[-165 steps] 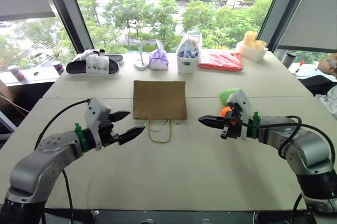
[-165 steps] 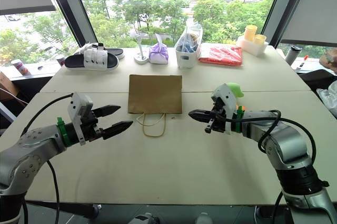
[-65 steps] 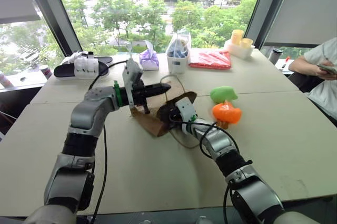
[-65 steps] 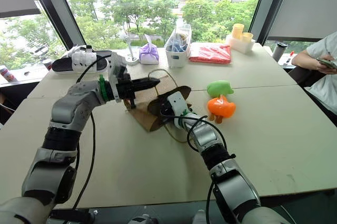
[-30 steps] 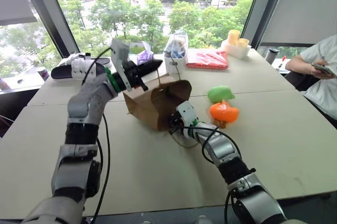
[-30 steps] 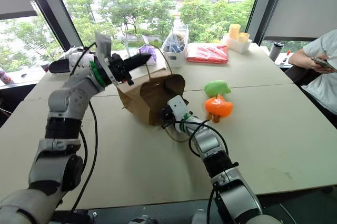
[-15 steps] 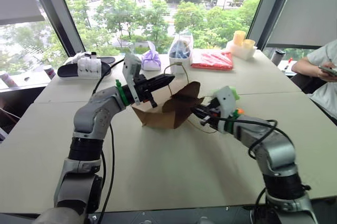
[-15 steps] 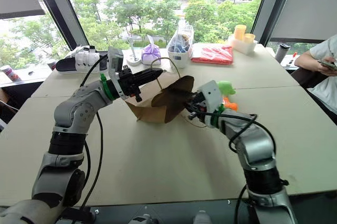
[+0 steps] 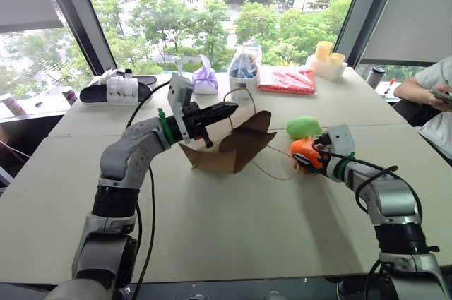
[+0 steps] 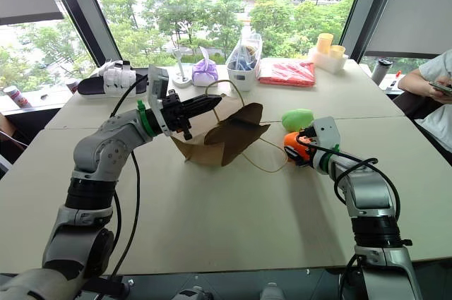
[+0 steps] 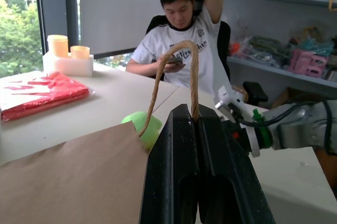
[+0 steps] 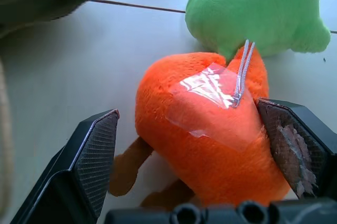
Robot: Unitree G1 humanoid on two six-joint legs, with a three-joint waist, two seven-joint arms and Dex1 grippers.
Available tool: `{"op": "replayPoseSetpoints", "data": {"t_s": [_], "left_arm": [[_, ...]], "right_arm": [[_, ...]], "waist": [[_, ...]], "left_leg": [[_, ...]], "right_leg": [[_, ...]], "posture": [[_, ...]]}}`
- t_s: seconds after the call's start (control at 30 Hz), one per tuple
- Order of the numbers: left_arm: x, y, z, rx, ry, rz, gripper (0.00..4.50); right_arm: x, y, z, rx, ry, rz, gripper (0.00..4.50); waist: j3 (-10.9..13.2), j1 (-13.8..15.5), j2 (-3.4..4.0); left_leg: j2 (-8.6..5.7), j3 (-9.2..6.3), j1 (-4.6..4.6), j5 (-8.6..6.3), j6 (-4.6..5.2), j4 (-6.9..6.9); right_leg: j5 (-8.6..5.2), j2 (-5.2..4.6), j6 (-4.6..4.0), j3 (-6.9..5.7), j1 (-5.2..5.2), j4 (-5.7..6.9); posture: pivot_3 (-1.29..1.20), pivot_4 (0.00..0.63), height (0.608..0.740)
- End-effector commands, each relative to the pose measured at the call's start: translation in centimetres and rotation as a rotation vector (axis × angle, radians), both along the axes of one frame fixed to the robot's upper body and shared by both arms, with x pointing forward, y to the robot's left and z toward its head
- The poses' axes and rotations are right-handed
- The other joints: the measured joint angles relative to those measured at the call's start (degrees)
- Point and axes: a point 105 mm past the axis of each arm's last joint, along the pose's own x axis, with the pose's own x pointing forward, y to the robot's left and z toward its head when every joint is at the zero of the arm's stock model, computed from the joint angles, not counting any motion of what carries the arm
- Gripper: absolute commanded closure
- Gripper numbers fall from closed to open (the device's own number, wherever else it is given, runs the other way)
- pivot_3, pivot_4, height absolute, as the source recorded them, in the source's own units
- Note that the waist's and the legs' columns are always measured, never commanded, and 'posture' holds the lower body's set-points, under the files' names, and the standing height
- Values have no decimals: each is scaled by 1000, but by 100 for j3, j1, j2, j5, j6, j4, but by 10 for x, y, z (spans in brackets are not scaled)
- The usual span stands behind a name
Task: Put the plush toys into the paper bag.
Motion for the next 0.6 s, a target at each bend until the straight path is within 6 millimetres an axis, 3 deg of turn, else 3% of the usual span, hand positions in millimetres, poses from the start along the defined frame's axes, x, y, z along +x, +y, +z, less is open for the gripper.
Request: {"op": "replayPoseSetpoints", "data": {"t_s": [0.03, 0.17, 0.2, 0.33, 0.47, 0.53, 0.6], "left_arm": [[-9, 1, 8, -7, -38, -18, 4500], [-10, 1, 8, -7, -37, -13, 4500], [-10, 1, 8, -7, -37, -13, 4500], [-10, 1, 7, -7, -37, -10, 4500], [-10, 0, 7, -7, -37, -8, 4500], [-10, 1, 7, -2, -38, -6, 4500], [-10, 2, 7, -1, -36, -5, 4500]], "right_arm": [[7, 2, 1, -20, -19, 10, 11], [15, -4, -7, -118, -27, -4, 11], [17, -4, -7, -133, -35, -6, 252], [22, -3, 1, -150, -74, 2, 1756], [23, -5, 11, -152, -98, 1, 3760], [17, -6, 23, -166, -117, 14, 4430], [5, -6, 53, -158, -173, 46, 4491]], "waist": [[0, -2, 0], [0, -1, 0], [0, 0, 0], [0, -11, 0], [0, -12, 0], [1, -1, 1], [1, 10, 1]], "left_leg": [[0, 0, 0, 0, 0, 0], [0, 0, 0, 0, 0, 0], [-1, 0, 0, 0, 0, 0], [0, 1, 1, 0, 0, 0], [0, 1, 1, 0, 0, 0], [0, 1, 1, 0, 0, 0], [1, 0, 0, 0, 0, 0]], "right_leg": [[0, 0, 0, 0, 0, 0], [0, 1, 0, 0, 0, 0], [0, 1, 0, 0, 1, -1], [0, 2, 0, 0, 1, -1], [0, 3, 0, 0, 1, -2], [0, 2, 0, 0, 1, -2], [0, 1, 0, 0, 0, -2]], "posture": [[0, 150, 740], [0, 150, 740], [0, 150, 740], [0, 150, 740], [0, 150, 740], [0, 150, 740], [0, 150, 740]]}}
